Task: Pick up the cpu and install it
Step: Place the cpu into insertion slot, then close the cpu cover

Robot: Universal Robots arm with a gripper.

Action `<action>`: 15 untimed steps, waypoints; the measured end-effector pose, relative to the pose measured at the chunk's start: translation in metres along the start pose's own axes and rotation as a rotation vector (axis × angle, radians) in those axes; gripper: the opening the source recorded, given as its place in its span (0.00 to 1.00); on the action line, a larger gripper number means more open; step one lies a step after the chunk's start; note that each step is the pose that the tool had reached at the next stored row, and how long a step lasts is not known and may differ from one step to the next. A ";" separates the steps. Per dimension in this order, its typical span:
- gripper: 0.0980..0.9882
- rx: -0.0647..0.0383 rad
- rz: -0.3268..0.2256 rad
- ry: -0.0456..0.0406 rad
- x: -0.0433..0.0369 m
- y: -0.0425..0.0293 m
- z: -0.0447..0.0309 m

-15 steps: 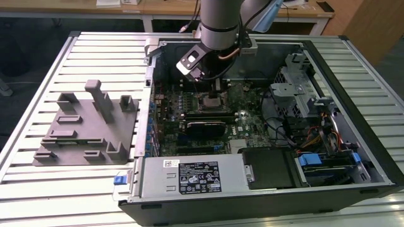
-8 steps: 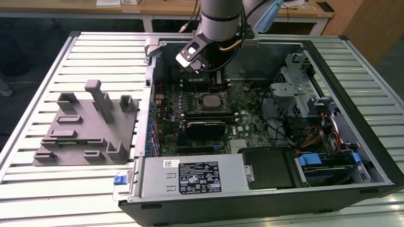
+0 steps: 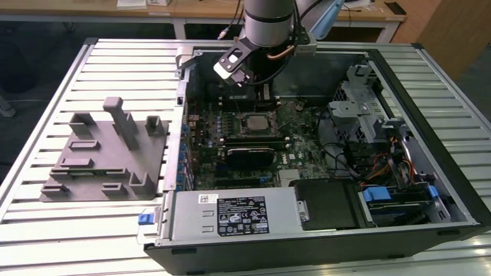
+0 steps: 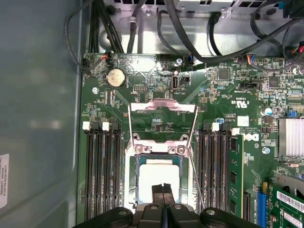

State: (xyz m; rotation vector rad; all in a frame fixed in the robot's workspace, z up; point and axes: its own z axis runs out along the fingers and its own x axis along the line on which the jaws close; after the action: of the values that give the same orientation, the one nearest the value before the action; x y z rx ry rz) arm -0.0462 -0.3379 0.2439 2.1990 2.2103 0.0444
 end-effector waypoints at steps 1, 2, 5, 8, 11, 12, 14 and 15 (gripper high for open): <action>0.01 0.000 0.000 -0.0001 0.0000 0.0000 0.0000; 0.01 0.000 0.000 -0.0001 0.0000 0.0000 0.0000; 0.01 0.000 0.000 -0.0001 0.0000 0.0000 0.0000; 0.01 0.000 0.000 -0.0001 0.0000 0.0000 0.0000; 0.01 0.000 0.000 -0.0006 -0.0001 0.0000 -0.0007; 0.01 0.000 0.000 -0.0006 -0.0001 0.0000 -0.0014; 0.01 0.000 0.000 -0.0002 0.0000 0.0001 -0.0037; 0.01 0.000 0.000 -0.0001 0.0000 0.0002 -0.0052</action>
State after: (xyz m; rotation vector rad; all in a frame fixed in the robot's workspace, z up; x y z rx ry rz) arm -0.0462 -0.3379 0.2492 2.1991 2.2098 0.0446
